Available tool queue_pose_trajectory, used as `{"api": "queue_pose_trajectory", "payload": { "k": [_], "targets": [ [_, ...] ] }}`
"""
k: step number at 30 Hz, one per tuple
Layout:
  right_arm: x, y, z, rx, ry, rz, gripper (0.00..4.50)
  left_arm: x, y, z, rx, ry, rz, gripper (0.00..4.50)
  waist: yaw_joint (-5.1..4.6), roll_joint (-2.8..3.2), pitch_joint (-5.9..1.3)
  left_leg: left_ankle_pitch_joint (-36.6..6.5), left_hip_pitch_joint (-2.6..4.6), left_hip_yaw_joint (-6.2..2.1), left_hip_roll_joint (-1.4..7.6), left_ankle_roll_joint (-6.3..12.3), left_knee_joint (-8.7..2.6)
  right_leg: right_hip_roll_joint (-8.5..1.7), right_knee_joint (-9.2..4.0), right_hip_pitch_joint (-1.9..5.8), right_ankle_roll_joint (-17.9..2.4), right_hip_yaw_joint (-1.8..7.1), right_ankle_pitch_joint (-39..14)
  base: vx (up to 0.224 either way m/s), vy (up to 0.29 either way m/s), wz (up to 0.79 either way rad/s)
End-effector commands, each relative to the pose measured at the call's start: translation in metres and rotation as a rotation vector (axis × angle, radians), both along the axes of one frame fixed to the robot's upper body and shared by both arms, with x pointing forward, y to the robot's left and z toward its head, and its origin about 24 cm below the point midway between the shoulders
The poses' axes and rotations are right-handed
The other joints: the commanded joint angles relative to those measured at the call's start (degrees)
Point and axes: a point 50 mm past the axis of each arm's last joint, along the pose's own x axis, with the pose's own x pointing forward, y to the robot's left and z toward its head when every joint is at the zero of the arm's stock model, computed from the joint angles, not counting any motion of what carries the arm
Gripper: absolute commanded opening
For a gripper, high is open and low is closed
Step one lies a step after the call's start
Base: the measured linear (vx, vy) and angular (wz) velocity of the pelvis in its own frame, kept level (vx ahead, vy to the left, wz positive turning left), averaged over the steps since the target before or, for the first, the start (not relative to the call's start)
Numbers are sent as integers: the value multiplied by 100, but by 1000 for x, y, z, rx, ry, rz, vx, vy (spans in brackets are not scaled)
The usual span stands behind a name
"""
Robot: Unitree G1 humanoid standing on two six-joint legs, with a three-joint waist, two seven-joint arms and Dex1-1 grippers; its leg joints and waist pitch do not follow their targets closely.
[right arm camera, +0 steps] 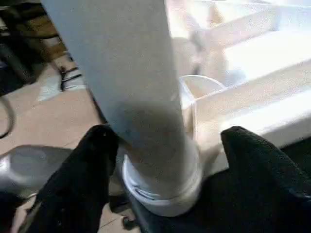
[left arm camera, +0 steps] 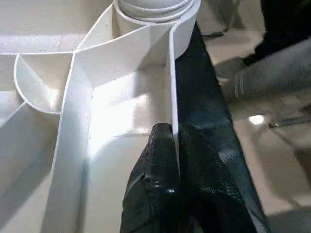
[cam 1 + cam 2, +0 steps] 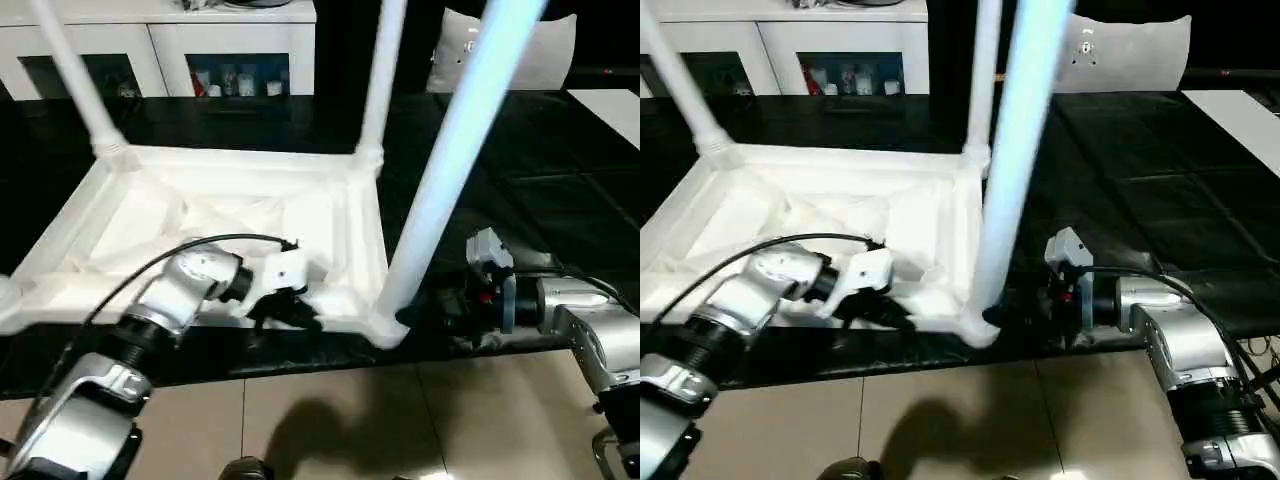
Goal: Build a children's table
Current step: Rotate leg to tighten
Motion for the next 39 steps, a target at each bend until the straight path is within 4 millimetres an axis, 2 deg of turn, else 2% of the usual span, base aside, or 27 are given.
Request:
{"api": "queue_pose_trajectory", "payload": {
  "k": [1, 4, 5, 14, 19, 21, 22, 25, 26, 28, 29, 30, 31, 32, 33, 34, 35, 37, 39],
  "targets": [
    [-4, 5, 3, -3, 12, 75, 336, -5, -8, 4, 19, -12, -108, 0, -9, -48, -348, -1528, 122, -24, 234, 259, -377, -311, -439, 252, -1275, 230, -1375, 0, 0, 0],
    [-5, 7, 2, -4, 18, 98, 314, -4, -8, 4, 21, -14, -114, 0, -7, -51, -349, -1499, 117, -23, 233, 249, -375, -313, -431, 253, -1290, 233, -1303, 0, 0, 0],
    [-6, 8, 2, -3, 26, 115, 303, -4, -8, 5, 21, -14, -117, 0, -7, -74, -352, -1485, 116, -19, 230, 256, -368, -315, -431, 257, -1291, 233, -1292, 0, 0, 0],
    [-7, 11, -4, 1, 53, 153, 224, -3, -9, 5, 14, -16, -118, 0, 24, -64, -353, -1437, 124, -18, 232, 254, -364, -317, -425, 254, -1290, 235, -1303, 0, 0, 0],
    [-8, 12, -7, 37, 79, 139, 202, -3, -11, 4, -14, -3, -79, 0, 33, -67, -360, -1338, 119, -14, 227, 280, -353, -313, -407, 262, -1327, 233, -1159, 0, 0, 0],
    [-7, 13, -7, 53, 85, 125, 199, -2, -13, 4, -28, 3, -62, 0, 40, -68, -354, -1365, 119, -17, 224, 274, -353, -318, -415, 261, -1318, 230, -1253, 0, 0, 0],
    [-8, 15, -9, 67, 99, 98, 198, -2, -15, 5, -47, 6, -33, 0, 26, -49, -341, -1435, 123, -13, 224, 255, -363, -306, -431, 253, -1302, 236, -1330, 0, 0, 0],
    [-7, 17, -12, 74, 113, 63, 196, 0, -18, 5, -62, 9, -3, 0, 22, -62, -321, -1609, 121, -29, 215, 188, -380, -317, -461, 252, -1219, 232, -1681, 0, 0, 0],
    [-3, 21, -18, 73, 114, -21, 196, 1, -24, 5, -76, 8, 48, 0, 6, -59, -317, -1701, 134, -34, 220, 138, -391, -327, -481, 236, -1154, 236, -1891, 0, 0, 0],
    [16, 27, -34, 54, 113, -237, 196, 7, -40, 4, -109, 3, 166, 0, -70, -43, -296, -1885, 144, -44, 217, 4, -397, -346, -489, 187, -1173, 242, -2090, 0, 0, 0],
    [18, 28, -36, 51, 114, -267, 196, 7, -42, 3, -114, 1, 183, 0, -118, -68, -284, -2007, 132, -88, 189, -98, -410, -353, -527, 222, -1057, 200, -2464, 0, 0, 0],
    [37, 33, -49, 33, 132, -457, 196, 12, -61, 4, -147, -5, 290, 0, -200, -66, -289, -2011, 93, -107, 180, -162, -424, -340, -514, 240, -993, 186, -2535, 0, 0, 0],
    [42, 34, -52, 31, 145, -516, 196, 13, -68, 4, -158, -4, 323, 0, -236, -59, -295, -2044, 89, -114, 182, -187, -419, -348, -500, 234, -1001, 183, -2519, 0, 0, 0],
    [44, 35, -53, 31, 151, -540, 196, 14, -70, 4, -162, -3, 336, 0, -326, -42, -276, -2293, 133, -125, 180, -226, -410, -329, -539, 182, -1000, 174, -2650, 0, 0, 0],
    [51, 38, -53, 44, 173, -627, 196, 15, -80, 5, -176, 2, 387, 0, -399, -60, -283, -2328, 135, -109, 160, -177, -385, -316, -545, 186, -1040, 186, -2568, 0, 0, 0],
    [53, 39, -53, 47, 175, -647, 195, 16, -83, 5, -181, 1, 400, 0, -426, -64, -288, -2274, 120, -94, 150, -93, -381, -300, -571, 191, -1048, 194, -2438, 0, 0, 0],
    [58, 43, -52, 47, 170, -709, 195, 17, -90, 7, -196, 1, 434, 0, -424, -27, -308, -2241, 119, -98, 148, -65, -374, -307, -564, 206, -1065, 195, -2351, 0, 0, 0],
    [66, 53, -47, 33, 139, -807, 195, 19, -102, 10, -218, -12, 490, 0, -450, -71, -307, -2079, 88, -71, 124, 31, -364, -284, -571, 206, -1052, 194, -2236, 0, 0, 0],
    [72, 61, -42, 28, 101, -863, 195, 20, -108, 12, -223, -36, 517, 0, -448, -64, -316, -1986, 77, -80, 124, 40, -369, -290, -580, 215, -970, 189, -2335, 0, 0, 0]
  ]
}}
